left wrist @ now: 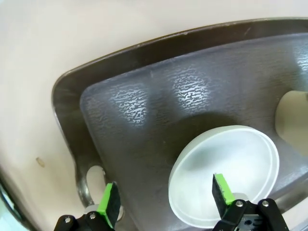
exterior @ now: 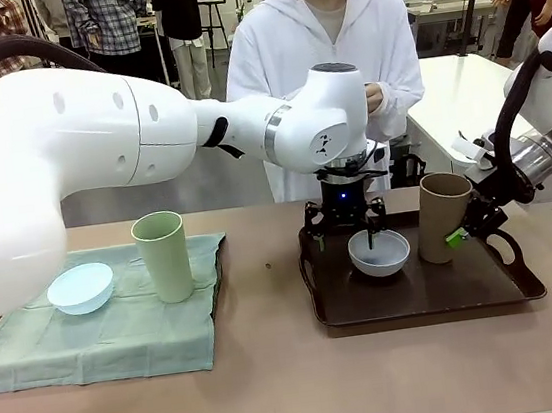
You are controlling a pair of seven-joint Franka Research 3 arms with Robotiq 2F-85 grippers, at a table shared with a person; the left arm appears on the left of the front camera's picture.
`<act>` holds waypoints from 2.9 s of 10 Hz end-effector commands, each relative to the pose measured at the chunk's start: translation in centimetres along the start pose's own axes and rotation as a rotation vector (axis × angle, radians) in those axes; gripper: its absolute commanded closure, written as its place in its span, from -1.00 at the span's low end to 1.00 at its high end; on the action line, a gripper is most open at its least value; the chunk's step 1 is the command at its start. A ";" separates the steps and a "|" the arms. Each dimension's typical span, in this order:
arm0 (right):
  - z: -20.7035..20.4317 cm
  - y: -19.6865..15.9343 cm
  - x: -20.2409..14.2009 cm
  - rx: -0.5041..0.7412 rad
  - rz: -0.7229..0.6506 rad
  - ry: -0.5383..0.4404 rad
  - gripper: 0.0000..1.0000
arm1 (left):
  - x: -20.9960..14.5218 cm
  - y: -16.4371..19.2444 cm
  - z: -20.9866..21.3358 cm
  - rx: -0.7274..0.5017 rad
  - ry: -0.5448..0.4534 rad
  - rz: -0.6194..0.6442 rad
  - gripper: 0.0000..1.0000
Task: Set up a tray with a mat and arrange the tableware.
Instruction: Pick up the Picnic Bowl and Reusable plastic cup from the Handle tray in front of the human's position and hold them in the air.
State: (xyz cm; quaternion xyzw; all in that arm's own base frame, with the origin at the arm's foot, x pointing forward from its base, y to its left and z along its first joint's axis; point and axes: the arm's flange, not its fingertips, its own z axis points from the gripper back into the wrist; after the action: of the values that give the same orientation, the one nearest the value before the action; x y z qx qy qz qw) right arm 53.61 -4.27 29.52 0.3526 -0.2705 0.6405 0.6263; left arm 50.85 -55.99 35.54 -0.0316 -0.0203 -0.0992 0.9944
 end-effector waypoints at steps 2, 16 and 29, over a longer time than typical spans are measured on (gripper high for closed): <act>-0.8 0.4 -0.4 -0.024 0.036 0.000 1.00 | 1.3 -0.3 -0.7 -0.010 -0.009 0.043 -0.16; 3.4 2.5 4.4 -0.056 0.021 -0.034 1.00 | 1.0 2.1 3.8 -0.028 0.139 0.107 1.00; 9.2 11.6 18.1 -0.167 0.074 0.069 1.00 | -4.1 1.8 21.8 -0.061 -0.060 0.125 1.00</act>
State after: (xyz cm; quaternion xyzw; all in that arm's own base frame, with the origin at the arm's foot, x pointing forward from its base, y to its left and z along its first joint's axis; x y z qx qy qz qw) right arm 43.68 -1.27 50.45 0.2700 -0.3128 0.6476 0.6402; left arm 46.38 -51.80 56.59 -0.0618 -0.0423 -0.0306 0.9967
